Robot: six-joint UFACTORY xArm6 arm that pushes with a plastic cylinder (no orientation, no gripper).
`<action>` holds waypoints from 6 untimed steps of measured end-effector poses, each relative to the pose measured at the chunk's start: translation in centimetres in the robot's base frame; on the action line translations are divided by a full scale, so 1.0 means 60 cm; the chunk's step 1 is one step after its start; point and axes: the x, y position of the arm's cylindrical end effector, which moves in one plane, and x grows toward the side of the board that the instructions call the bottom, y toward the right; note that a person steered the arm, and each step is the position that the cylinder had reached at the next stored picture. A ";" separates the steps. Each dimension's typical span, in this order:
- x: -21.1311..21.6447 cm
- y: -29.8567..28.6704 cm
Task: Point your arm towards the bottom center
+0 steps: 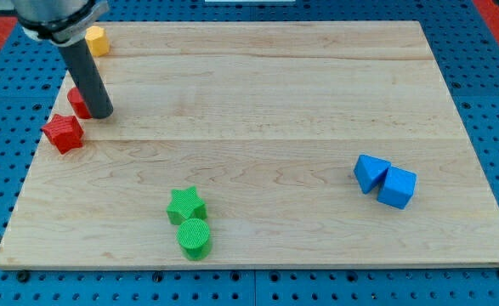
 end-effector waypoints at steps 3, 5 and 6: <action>0.127 0.332; 0.348 0.381; 0.309 0.292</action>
